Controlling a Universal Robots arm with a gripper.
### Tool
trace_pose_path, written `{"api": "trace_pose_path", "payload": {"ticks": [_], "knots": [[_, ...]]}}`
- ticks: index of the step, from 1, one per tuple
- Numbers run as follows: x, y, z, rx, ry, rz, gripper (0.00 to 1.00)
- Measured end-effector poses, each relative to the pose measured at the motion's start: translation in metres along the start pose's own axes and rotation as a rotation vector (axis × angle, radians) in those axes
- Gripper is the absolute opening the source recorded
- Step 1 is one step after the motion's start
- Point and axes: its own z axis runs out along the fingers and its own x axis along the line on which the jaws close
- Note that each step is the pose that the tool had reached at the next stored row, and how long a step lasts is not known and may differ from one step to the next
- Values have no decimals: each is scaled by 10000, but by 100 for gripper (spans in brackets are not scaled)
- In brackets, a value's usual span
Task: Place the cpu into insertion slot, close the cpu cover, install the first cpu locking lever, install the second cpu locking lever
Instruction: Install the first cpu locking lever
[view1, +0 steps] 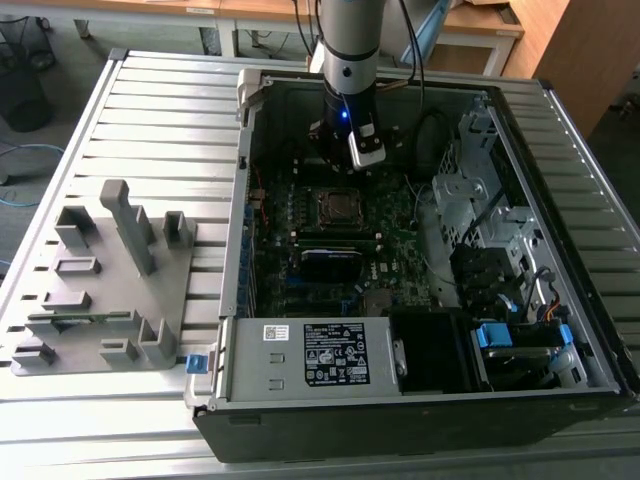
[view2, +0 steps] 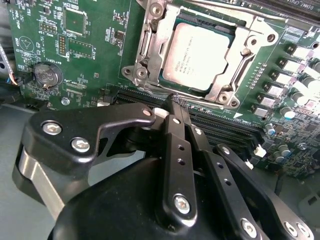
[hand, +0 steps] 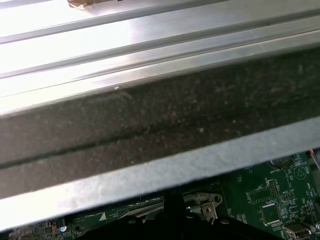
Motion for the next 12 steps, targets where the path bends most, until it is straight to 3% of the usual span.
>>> {"api": "trace_pose_path", "payload": {"ticks": [12], "knots": [[-2, 4, -28, -3, -1, 0, 10]]}}
